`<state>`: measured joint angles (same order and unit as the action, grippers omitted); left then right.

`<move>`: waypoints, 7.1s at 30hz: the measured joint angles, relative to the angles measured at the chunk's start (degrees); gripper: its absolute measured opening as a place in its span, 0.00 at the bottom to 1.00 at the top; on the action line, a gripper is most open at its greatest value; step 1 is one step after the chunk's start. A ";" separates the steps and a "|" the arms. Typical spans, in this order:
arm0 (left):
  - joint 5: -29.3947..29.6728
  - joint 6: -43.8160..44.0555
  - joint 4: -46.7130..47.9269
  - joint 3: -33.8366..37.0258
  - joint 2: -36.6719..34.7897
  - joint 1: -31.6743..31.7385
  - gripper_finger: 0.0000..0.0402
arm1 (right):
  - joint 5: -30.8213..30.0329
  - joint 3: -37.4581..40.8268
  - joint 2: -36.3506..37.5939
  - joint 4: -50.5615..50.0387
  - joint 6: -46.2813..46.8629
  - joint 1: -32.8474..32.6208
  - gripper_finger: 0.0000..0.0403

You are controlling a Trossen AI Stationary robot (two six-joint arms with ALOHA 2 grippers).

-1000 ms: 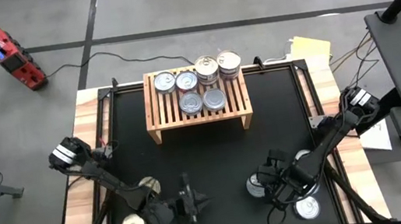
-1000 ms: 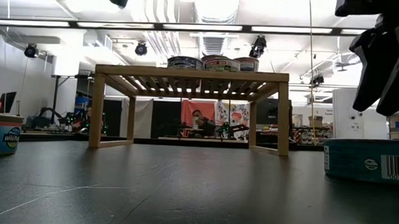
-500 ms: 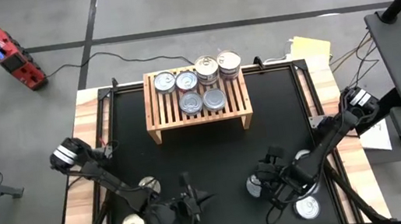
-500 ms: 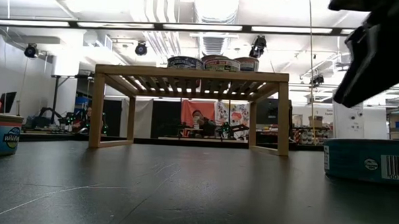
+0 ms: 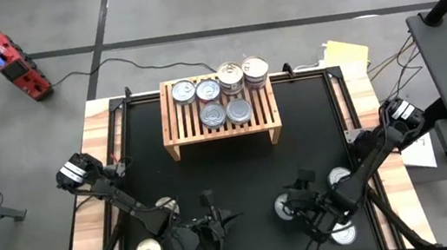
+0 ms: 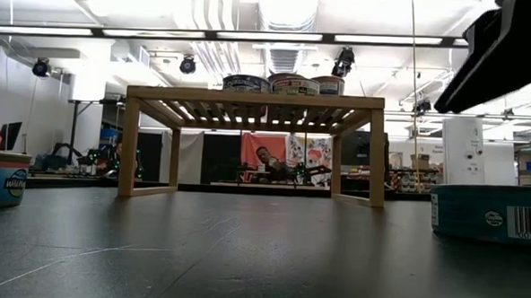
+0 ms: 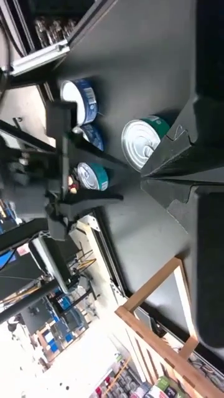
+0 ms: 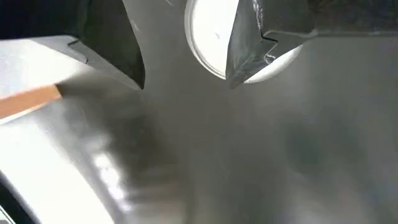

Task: Stack canned seafood by type on shelf
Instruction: Put the light green tuna can on the shelf aligned with the other green tuna can

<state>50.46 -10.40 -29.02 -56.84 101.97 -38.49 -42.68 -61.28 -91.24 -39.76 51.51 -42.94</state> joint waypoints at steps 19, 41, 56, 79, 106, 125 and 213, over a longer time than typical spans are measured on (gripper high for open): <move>-9.48 12.20 11.64 0.00 0.11 0.45 0.00 | 10.48 6.97 -0.07 4.70 8.50 -2.88 0.04; -6.01 16.00 14.69 0.00 0.11 1.01 0.00 | 11.87 12.92 -2.01 28.82 -9.84 3.32 0.02; -11.66 25.59 5.33 4.41 0.09 1.70 0.00 | 6.43 13.69 4.21 28.76 -18.67 1.60 0.02; -19.41 29.14 -26.40 20.53 0.61 6.04 0.00 | 15.11 20.79 4.27 27.72 2.04 -0.30 0.02; -24.20 65.18 -26.04 24.60 0.38 11.96 0.09 | 14.65 17.29 -3.52 42.42 -16.13 7.59 0.02; -31.50 84.53 0.28 13.91 0.76 12.41 0.47 | 17.22 17.05 -3.57 44.86 -18.11 7.61 0.02; -30.08 83.50 -9.04 11.63 10.45 12.74 0.52 | 9.18 16.92 -9.18 54.89 -25.14 6.01 0.02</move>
<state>20.38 73.10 -38.06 -45.21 112.42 -25.75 -33.50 -44.36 -100.42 15.13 26.37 -36.94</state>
